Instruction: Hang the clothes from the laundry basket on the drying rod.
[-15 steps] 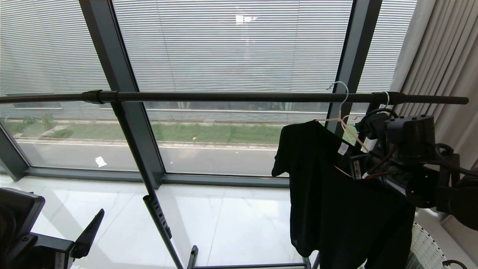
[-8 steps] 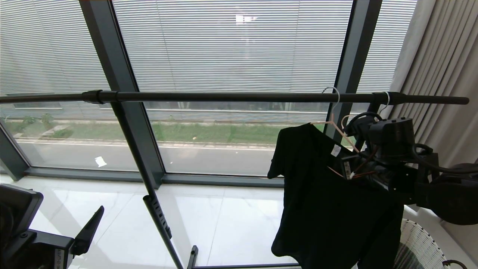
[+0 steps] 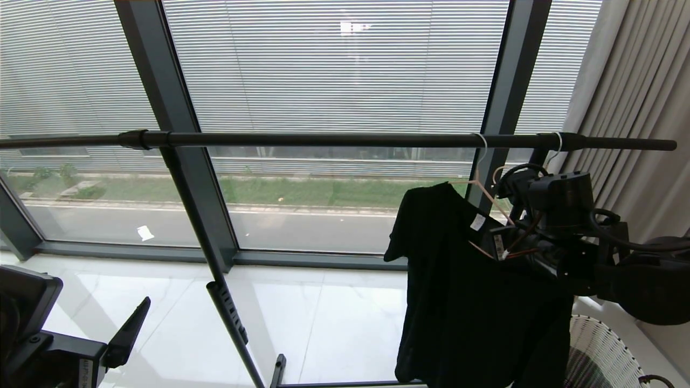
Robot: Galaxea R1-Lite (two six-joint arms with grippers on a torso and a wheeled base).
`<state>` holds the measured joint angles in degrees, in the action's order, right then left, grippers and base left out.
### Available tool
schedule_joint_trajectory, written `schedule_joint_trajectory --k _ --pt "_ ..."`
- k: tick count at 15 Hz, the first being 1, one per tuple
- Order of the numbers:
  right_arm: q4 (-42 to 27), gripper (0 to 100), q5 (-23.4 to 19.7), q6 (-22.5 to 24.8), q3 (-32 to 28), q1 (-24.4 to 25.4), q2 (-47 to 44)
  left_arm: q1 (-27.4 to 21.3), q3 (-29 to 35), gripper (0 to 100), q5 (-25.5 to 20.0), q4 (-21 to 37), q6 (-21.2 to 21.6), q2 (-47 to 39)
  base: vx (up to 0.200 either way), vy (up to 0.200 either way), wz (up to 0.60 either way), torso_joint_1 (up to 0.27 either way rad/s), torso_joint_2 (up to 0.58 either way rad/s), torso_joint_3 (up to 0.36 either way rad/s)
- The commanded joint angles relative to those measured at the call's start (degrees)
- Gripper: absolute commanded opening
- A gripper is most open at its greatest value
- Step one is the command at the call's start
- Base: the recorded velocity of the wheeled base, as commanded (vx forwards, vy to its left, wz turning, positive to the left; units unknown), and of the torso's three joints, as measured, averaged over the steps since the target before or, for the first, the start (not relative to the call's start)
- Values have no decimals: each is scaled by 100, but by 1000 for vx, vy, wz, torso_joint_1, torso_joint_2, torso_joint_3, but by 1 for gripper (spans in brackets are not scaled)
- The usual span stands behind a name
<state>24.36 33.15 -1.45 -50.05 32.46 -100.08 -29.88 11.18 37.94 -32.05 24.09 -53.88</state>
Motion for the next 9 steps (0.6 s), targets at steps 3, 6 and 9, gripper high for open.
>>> schedule_joint_trajectory --k 3,6,9 --pt "-1 100 -1 40 -22 14 261 0 25 100 3 -12 -9 18 0 0 0 0 0 0" --pt "-449 100 8 435 -180 6 956 0 51 100 3 -12 -9 62 0 0 0 0 0 0" --pt "-2014 100 8 523 -620 -30 1879 0 51 100 3 -12 -9 71 0 0 0 0 0 0"
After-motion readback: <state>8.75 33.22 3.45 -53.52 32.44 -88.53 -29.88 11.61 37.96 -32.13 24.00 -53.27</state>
